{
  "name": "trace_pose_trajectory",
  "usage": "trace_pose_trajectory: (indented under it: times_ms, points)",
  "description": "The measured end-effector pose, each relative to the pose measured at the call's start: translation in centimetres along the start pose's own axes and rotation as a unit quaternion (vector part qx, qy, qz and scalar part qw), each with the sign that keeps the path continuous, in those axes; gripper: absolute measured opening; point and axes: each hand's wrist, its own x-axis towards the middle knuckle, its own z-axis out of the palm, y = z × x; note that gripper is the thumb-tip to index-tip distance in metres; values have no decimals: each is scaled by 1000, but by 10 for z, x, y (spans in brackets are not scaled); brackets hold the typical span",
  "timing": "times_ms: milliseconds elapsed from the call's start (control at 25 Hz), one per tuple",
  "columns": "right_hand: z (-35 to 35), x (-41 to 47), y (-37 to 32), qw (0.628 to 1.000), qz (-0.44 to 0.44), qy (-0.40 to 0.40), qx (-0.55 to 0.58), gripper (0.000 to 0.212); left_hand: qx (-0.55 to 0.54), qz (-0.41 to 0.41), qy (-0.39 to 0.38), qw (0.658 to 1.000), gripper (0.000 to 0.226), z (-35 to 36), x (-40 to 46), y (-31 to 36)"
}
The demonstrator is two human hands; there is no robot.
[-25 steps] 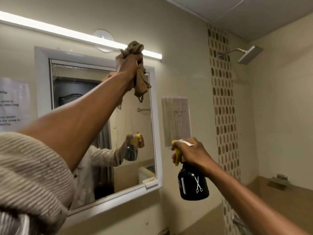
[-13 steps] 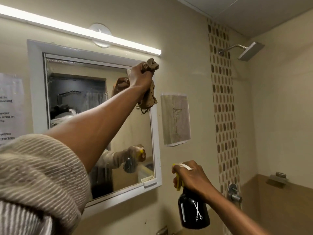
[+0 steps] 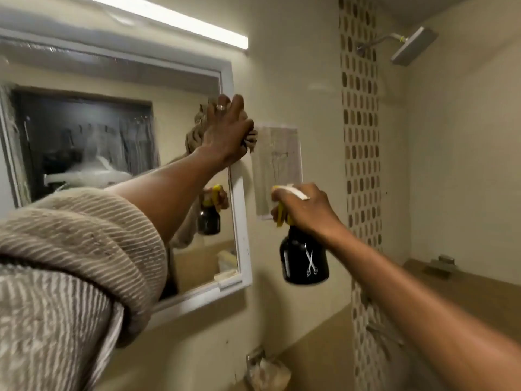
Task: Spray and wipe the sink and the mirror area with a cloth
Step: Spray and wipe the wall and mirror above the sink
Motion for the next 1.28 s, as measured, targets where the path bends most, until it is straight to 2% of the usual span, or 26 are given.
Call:
trace_pose_trajectory:
  times_ms: [240,360,520,720,920,1040,1120,1280]
  points:
    - [9,-13,16,999,27,7,19,35,23,18,-89,996,42,35,-76,46]
    - [10,-25,27,998,38,31,33,35,66,58,-141,986,46,64,-126,81]
    - [1,-35,42,997,55,43,31,34,71,98,-227,966,43,99,-189,127]
    - [-20,-41,62,996,74,53,22,32,179,188,-295,920,38,114,-220,153]
    - [-29,-47,72,997,65,33,29,34,257,328,-284,864,44,115,-238,147]
    - [-27,-53,71,998,56,18,32,34,296,409,-258,823,33,107,-260,127]
    - [-23,-58,69,998,51,8,38,35,267,431,-256,823,27,99,-274,104]
    - [7,-74,64,998,39,-29,44,36,173,384,-285,861,27,77,-308,50]
